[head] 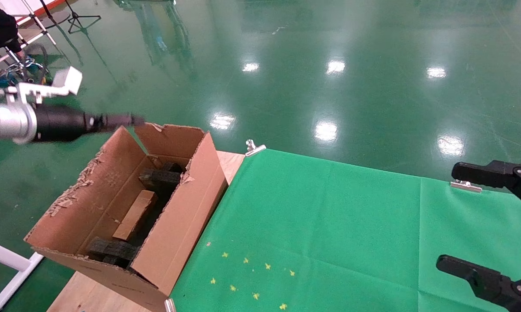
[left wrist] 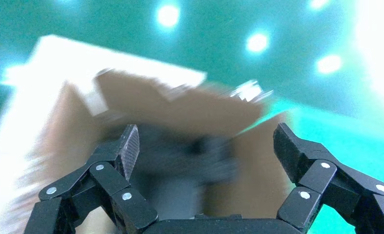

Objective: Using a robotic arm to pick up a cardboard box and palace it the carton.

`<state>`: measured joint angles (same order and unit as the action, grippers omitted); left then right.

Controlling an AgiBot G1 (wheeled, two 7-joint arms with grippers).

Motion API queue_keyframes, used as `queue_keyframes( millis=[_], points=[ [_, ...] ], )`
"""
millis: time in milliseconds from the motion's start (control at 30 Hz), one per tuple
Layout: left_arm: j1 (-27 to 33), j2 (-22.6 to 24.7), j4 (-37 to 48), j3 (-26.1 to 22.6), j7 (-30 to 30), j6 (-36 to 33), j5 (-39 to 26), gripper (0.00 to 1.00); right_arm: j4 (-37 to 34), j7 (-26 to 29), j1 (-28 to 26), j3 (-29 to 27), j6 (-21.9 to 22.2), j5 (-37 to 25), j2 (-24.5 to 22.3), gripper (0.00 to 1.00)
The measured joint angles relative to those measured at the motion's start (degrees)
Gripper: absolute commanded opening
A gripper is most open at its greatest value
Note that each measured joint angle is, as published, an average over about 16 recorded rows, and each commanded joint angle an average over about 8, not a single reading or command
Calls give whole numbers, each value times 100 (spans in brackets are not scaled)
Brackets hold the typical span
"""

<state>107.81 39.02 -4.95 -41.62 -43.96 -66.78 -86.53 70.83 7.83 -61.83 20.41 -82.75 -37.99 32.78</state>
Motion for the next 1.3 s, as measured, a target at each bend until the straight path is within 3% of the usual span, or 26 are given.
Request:
queue_keyframes(
  millis=[233, 533, 1300],
  points=[
    [103, 15, 87, 514, -422, -804, 799, 100, -1, 0, 1, 0, 1, 0, -1, 100],
    [0, 44, 73, 756, -524, -1172, 1189, 100, -2, 0, 1, 0, 2, 0, -1, 100],
    [-1489, -102, -2158, 1317, 727, -1371, 2217, 100, -2, -1, 1, 0, 2, 0, -2, 100]
  ],
)
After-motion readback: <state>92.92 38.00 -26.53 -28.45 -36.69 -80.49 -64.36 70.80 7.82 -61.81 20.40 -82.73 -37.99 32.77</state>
